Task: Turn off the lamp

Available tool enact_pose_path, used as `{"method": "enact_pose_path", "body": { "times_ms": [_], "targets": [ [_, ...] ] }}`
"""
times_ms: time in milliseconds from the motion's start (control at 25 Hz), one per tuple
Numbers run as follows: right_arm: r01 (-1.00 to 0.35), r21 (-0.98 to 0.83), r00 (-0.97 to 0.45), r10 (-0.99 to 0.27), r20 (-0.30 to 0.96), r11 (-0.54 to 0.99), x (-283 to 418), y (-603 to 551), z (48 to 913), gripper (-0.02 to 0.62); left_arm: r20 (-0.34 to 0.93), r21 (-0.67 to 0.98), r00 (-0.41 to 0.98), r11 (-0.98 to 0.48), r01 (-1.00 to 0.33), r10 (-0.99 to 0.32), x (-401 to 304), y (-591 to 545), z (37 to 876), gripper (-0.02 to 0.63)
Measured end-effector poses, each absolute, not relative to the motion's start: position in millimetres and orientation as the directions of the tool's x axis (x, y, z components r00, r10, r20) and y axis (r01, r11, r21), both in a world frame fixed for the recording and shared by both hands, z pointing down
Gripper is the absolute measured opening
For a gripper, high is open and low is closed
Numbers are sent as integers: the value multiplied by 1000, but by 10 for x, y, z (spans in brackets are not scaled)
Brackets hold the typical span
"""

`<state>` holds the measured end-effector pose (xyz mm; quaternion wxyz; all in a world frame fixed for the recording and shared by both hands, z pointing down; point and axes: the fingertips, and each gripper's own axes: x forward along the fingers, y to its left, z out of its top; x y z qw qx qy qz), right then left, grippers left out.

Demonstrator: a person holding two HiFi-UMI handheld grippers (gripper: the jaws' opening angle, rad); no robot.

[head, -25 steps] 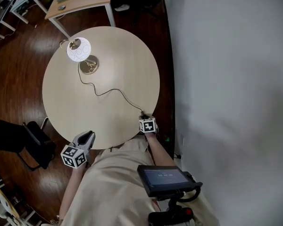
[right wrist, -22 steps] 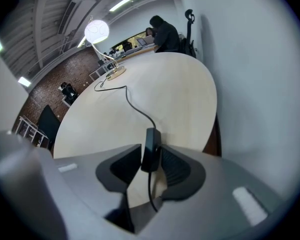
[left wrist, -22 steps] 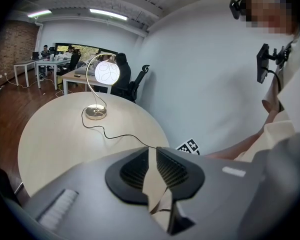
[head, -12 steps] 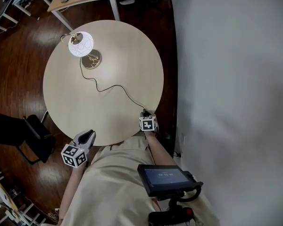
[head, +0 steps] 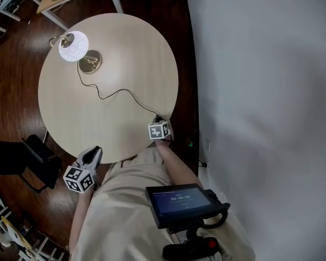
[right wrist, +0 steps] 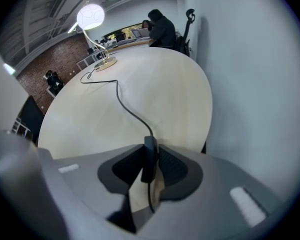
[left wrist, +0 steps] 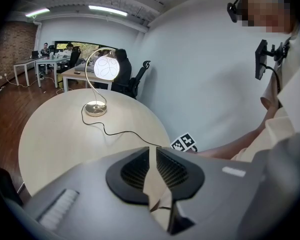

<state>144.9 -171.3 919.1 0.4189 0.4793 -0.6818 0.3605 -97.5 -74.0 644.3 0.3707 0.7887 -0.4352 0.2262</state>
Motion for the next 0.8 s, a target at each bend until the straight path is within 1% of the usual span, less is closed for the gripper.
{"method": "enact_pose_path", "body": {
  "times_ms": [320, 800],
  "targets": [
    [-940, -27, -151, -344, 927, 340, 1430, -1679, 9225, 91, 687, 391, 529, -360, -847, -498, -911, -796, 6480, 29],
    [-928, -19, -170, -376, 911, 372, 1506, -1700, 9233, 86, 689, 392, 531, -363, -845, -493, -904, -877, 6520, 29]
  ]
}}
